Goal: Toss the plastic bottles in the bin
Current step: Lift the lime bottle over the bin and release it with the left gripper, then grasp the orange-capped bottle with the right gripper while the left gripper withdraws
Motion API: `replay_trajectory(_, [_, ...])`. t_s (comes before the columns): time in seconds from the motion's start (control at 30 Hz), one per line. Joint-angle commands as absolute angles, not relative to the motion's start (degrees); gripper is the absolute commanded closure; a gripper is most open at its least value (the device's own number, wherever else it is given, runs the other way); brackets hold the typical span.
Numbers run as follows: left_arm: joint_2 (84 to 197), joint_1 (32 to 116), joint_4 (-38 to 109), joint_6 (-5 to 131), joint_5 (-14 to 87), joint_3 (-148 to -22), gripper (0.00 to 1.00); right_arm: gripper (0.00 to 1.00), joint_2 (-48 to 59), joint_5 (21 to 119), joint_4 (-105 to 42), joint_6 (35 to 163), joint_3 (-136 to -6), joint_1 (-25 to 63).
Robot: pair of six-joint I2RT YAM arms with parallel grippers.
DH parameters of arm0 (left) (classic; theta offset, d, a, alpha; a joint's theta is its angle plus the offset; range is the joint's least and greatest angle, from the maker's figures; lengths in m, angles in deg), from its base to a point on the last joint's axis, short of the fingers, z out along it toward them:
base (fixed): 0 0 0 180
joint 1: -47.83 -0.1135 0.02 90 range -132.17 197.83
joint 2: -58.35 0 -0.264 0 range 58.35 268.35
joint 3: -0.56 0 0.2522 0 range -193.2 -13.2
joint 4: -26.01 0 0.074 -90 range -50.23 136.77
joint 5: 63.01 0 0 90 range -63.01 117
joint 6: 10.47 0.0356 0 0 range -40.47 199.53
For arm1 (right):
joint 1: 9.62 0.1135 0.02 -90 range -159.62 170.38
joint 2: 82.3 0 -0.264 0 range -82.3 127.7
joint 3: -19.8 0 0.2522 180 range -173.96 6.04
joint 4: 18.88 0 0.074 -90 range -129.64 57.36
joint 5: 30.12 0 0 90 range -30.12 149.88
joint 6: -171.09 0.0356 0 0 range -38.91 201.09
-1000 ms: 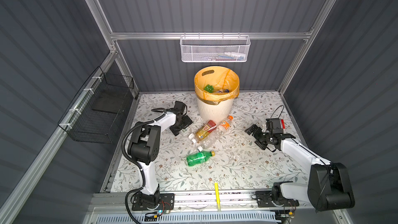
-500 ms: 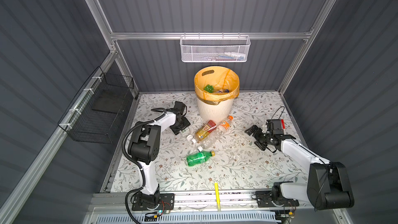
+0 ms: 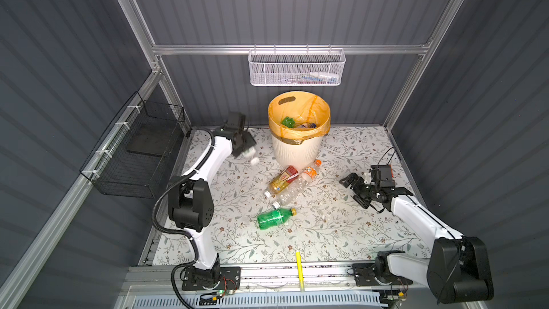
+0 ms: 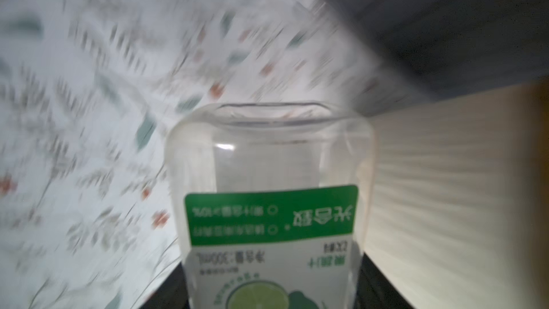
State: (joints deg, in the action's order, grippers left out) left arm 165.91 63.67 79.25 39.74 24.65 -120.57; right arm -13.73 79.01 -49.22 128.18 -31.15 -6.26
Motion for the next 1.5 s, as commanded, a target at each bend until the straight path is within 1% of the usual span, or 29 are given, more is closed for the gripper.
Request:
replay_trajectory(0.0, [169.03, 69.99, 78.5, 48.99, 30.75, -151.78, 0.01, 0.02, -14.83, 77.45, -51.51, 127.79, -32.34, -6.32])
replay_trajectory(0.03, [173.39, 70.95, 79.8, 49.75, 32.82, -162.06, 0.0, 0.02, -15.11, 77.53, -51.4, 128.19, -32.19, -6.36])
replay_trajectory(0.07, [176.48, 71.13, 79.79, 49.99, 33.8, -167.56, 0.0, 0.02, -15.42, 77.74, -51.28, 128.64, -31.96, -6.34])
replay_trajectory(0.1, [178.12, 71.13, 77.68, 49.92, 34.58, -169.79, 0.0, 0.02, -15.83, 77.77, -51.05, 129.09, -31.69, -6.2])
replay_trajectory(0.13, [177.57, 71.13, 73.47, 49.67, 34.75, -166.87, 0.0, 0.02, -16.46, 77.81, -51.0, 129.57, -31.34, -6.11])
replay_trajectory(0.2, [173.87, 71.12, 64.64, 49.17, 34.88, -156.63, 0.0, 0.02, -17.59, 77.58, -51.45, 129.95, -31.15, -5.86])
replay_trajectory(0.23, [171.99, 71.12, 61.34, 48.93, 34.99, -151.62, 0.0, 0.02, -17.83, 77.26, -52.06, 129.9, -31.03, -5.77])
replay_trajectory(0.27, [170.91, 71.06, 60.02, 48.61, 34.9, -149.18, 0.0, 0.02, -17.85, 76.94, -52.67, 129.7, -31.06, -5.77])
replay_trajectory(0.33, [168.94, 71.04, 58.98, 50.12, 34.6, -146.08, 0.0, 0.02, -20.28, 75.83, -53.79, 129.28, -30.91, -5.75])
replay_trajectory(0.4, [167.3, 70.5, 60.41, 50.92, 32.55, -145.13, 0.0, 0.02, -20.47, 75.37, -54.08, 129.05, -30.86, -5.75])
replay_trajectory(0.5, [163.73, 67.72, 61.1, 50.19, 32.53, -140.39, 0.0, 0.02, -19.51, 75.7, -53.92, 128.9, -31.14, -5.75])
replay_trajectory(0.57, [159.79, 64.57, 59.89, 49.12, 33.14, -133.4, 0.0, 0.02, -18.79, 75.61, -53.82, 128.52, -31.42, -5.57])
replay_trajectory(0.63, [154.31, 60.93, 57.21, 47.83, 32.9, -122.87, 0.0, 0.02, -18.6, 74.41, -53.96, 127.47, -31.56, -5.16])
replay_trajectory(0.77, [146.42, 55.98, 56.89, 47.49, 32.44, -106.94, 0.0, 0.02, -15.45, 73.65, -54.61, 127.22, -31.97, -4.35])
replay_trajectory(0.93, [139.41, 52.22, 57.78, 47.48, 32.77, -89.92, 0.0, 0.02, -12.1, 71.11, -54.61, 128.99, -35.76, 1.31])
replay_trajectory(1.03, [137.29, 51.44, 57.77, 47.54, 33.69, -83.41, 0.0, 0.02, -8.76, 69.52, -54.45, 130.53, -38.87, 5.86])
replay_trajectory(1.2, [135.75, 51.26, 58.19, 48.87, 35.13, -76.43, 0.0, 0.01, -2.83, 67.43, -51.94, 134.77, -42.55, 11.94])
replay_trajectory(1.47, [134.58, 51.17, 56.29, 48.75, 38.92, -69.2, 0.0, 0.03, 9.12, 64.89, -47.75, 137.31, -51.87, 15.67])
